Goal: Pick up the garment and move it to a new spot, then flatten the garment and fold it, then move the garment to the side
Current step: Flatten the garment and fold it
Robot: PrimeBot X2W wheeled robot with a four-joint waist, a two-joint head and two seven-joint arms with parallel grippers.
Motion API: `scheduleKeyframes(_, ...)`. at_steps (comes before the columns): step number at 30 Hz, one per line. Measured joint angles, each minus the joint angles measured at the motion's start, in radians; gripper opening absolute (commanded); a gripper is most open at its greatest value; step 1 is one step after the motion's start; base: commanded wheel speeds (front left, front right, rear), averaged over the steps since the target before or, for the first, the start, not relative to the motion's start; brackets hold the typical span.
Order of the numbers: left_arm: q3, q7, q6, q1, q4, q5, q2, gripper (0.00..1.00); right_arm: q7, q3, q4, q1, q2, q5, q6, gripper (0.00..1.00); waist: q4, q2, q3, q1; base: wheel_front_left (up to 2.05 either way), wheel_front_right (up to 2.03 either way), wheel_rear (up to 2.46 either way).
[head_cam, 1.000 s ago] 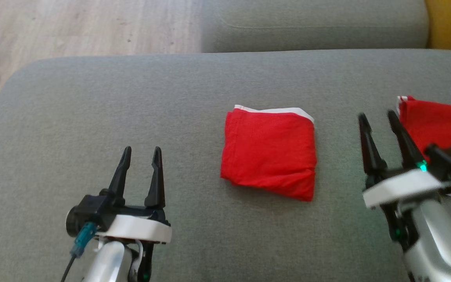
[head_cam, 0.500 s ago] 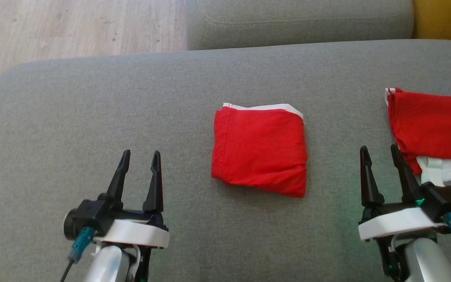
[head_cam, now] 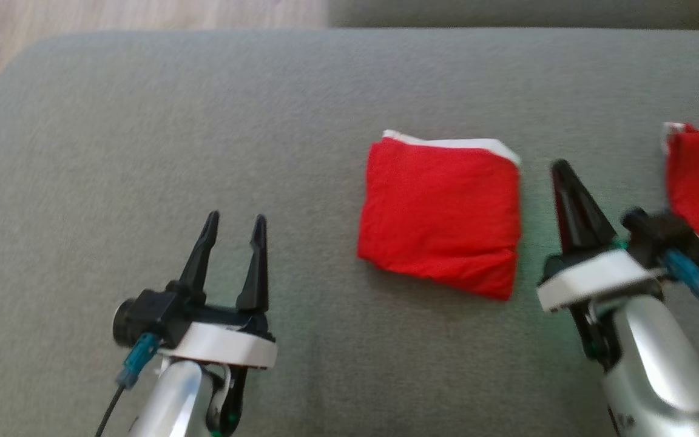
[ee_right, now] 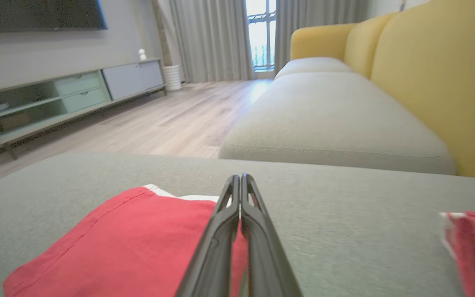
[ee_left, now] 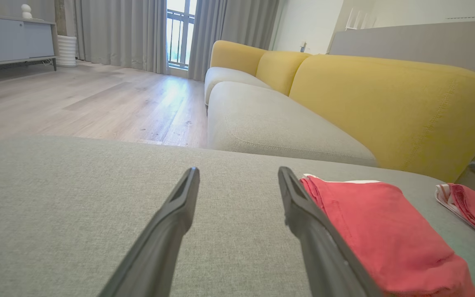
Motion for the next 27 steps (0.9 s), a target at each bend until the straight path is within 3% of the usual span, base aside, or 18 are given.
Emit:
scheduleKeyframes(6,-0.034,0.0,0.002,-0.039,0.0,-0.022,-0.002,1.0,0.052,0.051,0.171,-0.14,-0.007,0.012,0.0,0.0,0.068,0.0,0.056,0.0001,0.0,0.0,0.0)
scheduleKeyframes(16,-0.057,0.0,0.012,-0.05,0.004,-0.033,-0.003,1.0,0.09,0.032,0.495,-0.271,-0.007,-0.011,0.0,0.0,0.132,0.0,0.087,-0.0001,0.0,0.0,0.0)
scheduleKeyframes(21,-0.063,0.0,0.013,-0.05,0.008,-0.04,-0.003,1.0,0.011,0.058,0.531,-0.301,0.011,-0.013,0.0,0.0,0.13,0.0,0.076,-0.0001,0.0,0.0,0.0)
scheduleKeyframes(27,-0.064,0.0,0.019,-0.05,0.012,-0.041,-0.003,1.0,-0.027,0.195,0.49,-0.301,0.04,0.039,0.0,0.0,0.121,0.0,0.058,-0.0002,0.0,0.0,0.0)
